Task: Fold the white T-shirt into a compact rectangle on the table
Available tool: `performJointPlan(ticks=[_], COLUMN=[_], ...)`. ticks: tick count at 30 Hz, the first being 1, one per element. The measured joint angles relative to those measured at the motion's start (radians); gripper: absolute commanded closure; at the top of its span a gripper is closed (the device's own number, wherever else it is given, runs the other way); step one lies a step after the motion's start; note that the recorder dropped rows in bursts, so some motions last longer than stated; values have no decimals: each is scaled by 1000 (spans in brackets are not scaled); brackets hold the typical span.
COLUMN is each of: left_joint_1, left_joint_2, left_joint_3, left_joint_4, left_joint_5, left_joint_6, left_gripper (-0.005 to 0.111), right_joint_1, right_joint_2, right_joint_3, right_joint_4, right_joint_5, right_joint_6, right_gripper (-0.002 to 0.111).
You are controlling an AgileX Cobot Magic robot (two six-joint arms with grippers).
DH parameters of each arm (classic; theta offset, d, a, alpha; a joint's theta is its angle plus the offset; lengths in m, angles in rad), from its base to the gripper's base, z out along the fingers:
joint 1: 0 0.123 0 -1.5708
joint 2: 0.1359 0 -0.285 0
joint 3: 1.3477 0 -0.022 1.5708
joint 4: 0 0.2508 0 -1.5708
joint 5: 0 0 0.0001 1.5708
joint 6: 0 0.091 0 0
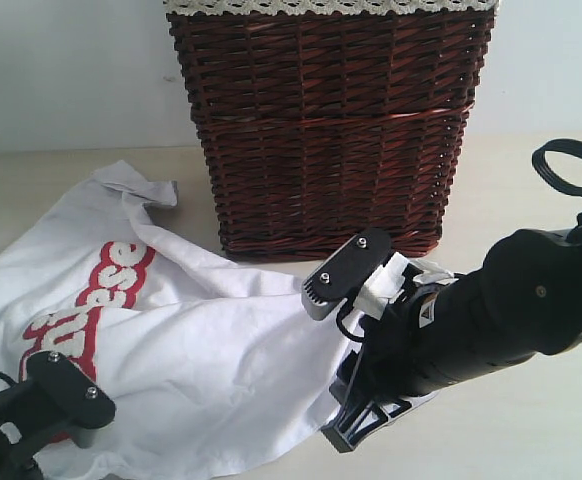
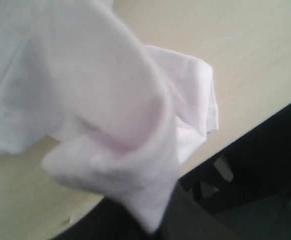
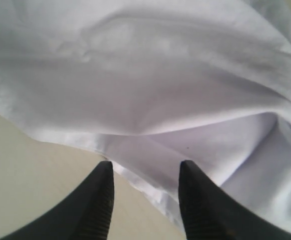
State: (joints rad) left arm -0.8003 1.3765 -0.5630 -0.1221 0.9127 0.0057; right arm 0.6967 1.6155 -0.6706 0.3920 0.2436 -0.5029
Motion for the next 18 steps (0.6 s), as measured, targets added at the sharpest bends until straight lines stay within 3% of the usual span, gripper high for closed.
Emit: performJointPlan(ticks=[3, 6, 11, 15, 18], left_joint_1=[0, 0, 0, -46, -99], left_joint_2=[0, -3, -36, -69, -70], left_joint_3=[0, -6, -59, -92, -93], left_joint_4=[68, 230, 486, 471, 294], left_joint_5=[119, 231, 290, 299, 301], left_joint_6=[-22, -151, -337, -316, -179], left_gripper=[107, 107, 107, 107, 107], right_joint_1=[0, 0, 0, 0, 0], right_joint_2=[0, 0, 0, 0, 0], right_joint_3=[0, 0, 0, 0, 0], right_joint_4=[0, 0, 0, 0, 0], right_joint_5=[2, 2, 2, 2, 2], right_joint_6=[0, 0, 0, 0, 0], right_gripper=[67, 67, 67, 67, 67])
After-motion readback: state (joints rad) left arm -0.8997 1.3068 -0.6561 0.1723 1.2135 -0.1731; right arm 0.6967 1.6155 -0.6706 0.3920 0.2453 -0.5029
